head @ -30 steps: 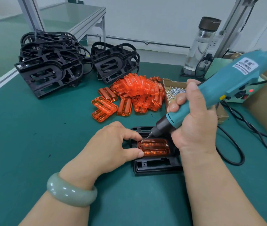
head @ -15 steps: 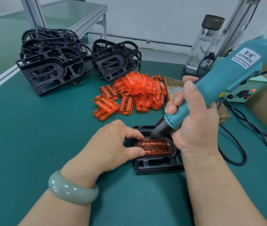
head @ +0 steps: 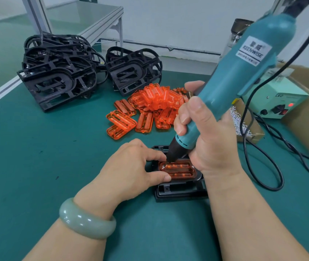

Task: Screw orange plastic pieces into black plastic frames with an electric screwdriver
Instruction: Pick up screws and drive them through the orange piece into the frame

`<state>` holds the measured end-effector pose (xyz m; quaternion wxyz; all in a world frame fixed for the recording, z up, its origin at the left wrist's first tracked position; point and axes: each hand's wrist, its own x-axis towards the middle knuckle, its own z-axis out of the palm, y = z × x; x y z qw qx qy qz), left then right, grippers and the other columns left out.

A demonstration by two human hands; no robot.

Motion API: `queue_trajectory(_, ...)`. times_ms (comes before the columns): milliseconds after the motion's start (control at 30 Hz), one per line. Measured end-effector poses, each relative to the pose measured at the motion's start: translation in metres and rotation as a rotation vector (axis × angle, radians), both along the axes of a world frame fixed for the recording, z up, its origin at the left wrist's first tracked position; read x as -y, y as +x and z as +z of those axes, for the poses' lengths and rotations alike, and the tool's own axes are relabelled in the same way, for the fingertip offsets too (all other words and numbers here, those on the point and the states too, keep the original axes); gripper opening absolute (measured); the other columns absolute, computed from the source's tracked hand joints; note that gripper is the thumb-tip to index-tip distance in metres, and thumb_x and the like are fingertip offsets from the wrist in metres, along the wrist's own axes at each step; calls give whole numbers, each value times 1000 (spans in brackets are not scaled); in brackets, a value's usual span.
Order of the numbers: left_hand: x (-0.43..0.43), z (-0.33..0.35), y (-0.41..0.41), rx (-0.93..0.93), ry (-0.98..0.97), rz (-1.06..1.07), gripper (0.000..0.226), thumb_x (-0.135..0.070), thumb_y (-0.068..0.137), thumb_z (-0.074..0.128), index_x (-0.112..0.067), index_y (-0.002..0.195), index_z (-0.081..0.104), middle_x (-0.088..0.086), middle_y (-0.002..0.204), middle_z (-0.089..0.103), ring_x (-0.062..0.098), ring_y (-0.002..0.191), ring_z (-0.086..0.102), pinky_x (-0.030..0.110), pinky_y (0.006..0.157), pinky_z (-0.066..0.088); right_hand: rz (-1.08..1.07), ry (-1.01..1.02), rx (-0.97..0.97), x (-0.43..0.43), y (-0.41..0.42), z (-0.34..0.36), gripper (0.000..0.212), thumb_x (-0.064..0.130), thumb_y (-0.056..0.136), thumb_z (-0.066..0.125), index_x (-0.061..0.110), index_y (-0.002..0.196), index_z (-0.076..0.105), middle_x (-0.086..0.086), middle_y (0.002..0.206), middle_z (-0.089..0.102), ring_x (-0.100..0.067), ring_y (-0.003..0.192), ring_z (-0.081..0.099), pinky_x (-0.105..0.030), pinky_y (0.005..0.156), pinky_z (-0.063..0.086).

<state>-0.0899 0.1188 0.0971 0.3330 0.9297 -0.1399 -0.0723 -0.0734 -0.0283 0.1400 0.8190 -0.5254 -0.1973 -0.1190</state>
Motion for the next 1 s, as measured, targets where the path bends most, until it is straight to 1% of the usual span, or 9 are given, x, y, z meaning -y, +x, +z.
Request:
queue_trajectory(167,3,1,0,-3,1,11,44,-53,69,73,-47,111,64,-6,95,46,14,100,47,36,90,43,60,3,39,-1,2,-2,19,25,81,66,19,99,62,6,60,50,-11,47,46,-22,53,40)
queue_trajectory(233,3,2,-1,-11,-2,13,41,-53,69,73,-48,109,64,-6,95,46,15,99,47,35,89,43,96,-20,51,-3,4,-1,33,35,77,77,18,100,61,7,60,51,-11,48,46,-22,54,40)
queue_trajectory(300,4,2,-1,-15,-11,14,36,-53,69,73,-50,104,65,-6,93,46,15,96,47,33,85,43,155,-54,50,-5,4,2,45,44,73,78,16,102,60,6,60,51,-11,47,45,-22,54,40)
queue_trajectory(367,4,3,-1,-11,-12,14,32,-53,69,73,-51,100,65,-7,92,45,15,94,47,31,82,43,184,-73,35,-6,4,4,46,33,72,81,11,104,56,6,62,52,-12,46,45,-23,52,40)
queue_trajectory(467,4,3,-1,-14,-13,16,33,-53,69,73,-52,101,64,-7,92,45,15,94,47,34,84,44,195,-63,22,-4,4,4,27,20,77,64,10,100,54,6,60,51,-11,44,43,-22,50,39)
queue_trajectory(633,4,2,-1,-10,-4,22,38,-52,70,73,-50,107,64,-5,95,47,16,99,48,37,88,44,155,-9,-22,0,5,2,14,1,84,56,13,88,54,5,52,46,-12,41,40,-21,48,38)
queue_trajectory(733,5,2,-1,-4,17,20,40,-53,70,72,-49,109,63,-6,94,46,16,97,47,36,87,44,144,24,-29,1,4,0,16,0,83,52,15,83,56,4,52,45,-12,40,40,-21,48,38)
queue_trajectory(867,5,2,-2,-2,13,17,35,-53,71,72,-53,104,63,-7,89,45,15,93,47,35,83,44,150,-51,2,-1,4,0,16,1,84,54,13,95,54,3,54,46,-13,42,41,-23,50,39)
queue_trajectory(1000,4,3,-2,0,27,14,34,-54,71,70,-53,104,62,-8,89,44,15,93,46,35,83,44,134,-59,31,-5,5,-1,26,7,82,64,14,106,57,2,56,45,-13,45,41,-23,51,40)
